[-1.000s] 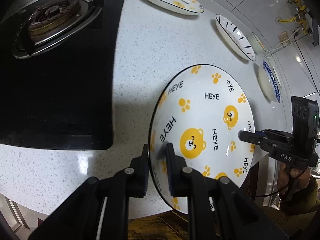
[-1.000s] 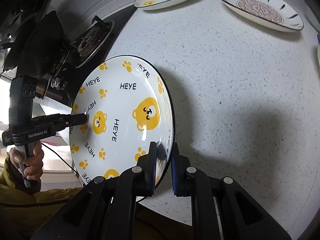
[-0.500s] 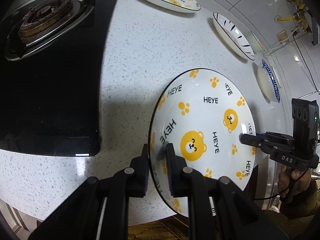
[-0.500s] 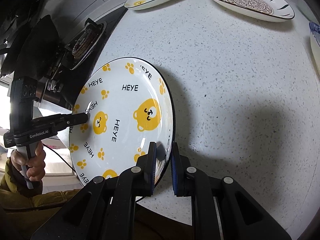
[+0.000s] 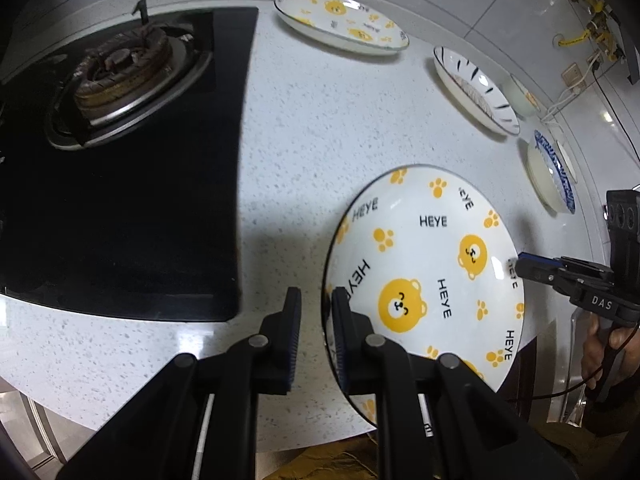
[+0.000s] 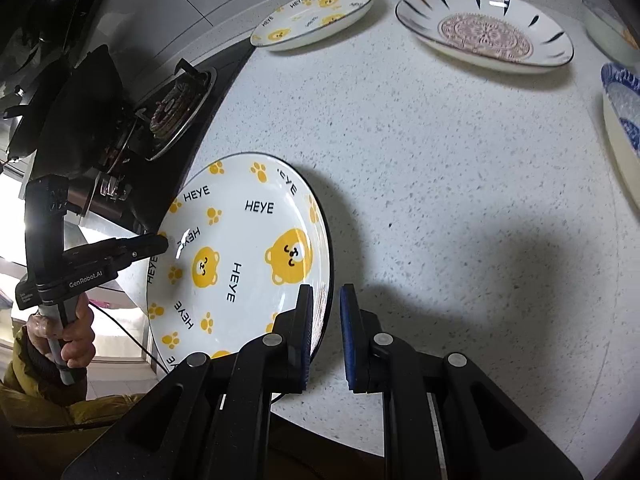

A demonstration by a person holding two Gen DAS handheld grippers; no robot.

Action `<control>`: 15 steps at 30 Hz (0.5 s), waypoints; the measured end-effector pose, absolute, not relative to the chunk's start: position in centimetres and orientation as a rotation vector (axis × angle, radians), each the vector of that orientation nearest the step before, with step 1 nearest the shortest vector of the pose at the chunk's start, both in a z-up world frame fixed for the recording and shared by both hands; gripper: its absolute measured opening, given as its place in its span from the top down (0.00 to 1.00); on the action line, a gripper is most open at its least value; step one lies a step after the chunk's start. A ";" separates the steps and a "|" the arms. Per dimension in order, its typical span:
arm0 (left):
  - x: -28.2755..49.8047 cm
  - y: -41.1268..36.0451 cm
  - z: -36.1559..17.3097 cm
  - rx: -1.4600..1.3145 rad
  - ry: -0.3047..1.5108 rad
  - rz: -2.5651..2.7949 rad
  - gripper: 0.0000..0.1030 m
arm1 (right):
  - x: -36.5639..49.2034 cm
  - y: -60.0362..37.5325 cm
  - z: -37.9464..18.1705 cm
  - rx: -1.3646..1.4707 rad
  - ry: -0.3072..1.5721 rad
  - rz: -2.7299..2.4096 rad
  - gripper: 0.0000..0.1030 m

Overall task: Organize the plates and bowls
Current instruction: 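Lift the large bear plate off the counter with both grippers, then carry the large bear plate with both grippers over the small bear plate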

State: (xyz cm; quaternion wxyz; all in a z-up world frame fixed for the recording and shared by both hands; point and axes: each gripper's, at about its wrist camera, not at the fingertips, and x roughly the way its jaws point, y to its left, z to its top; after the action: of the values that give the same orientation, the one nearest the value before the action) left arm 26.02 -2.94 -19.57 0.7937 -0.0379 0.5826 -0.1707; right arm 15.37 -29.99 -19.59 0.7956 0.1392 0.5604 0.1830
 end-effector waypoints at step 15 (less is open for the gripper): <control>28.7 -3.1 -14.4 -0.086 1.141 -0.441 0.85 | 17.1 -33.0 -14.3 0.305 1.030 0.336 0.75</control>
State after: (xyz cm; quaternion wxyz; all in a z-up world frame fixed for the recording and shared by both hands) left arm 28.74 -3.11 -14.43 0.8177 -0.0402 0.5356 -0.2071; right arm 17.05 -32.97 -14.26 0.8459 0.1446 0.4881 0.1592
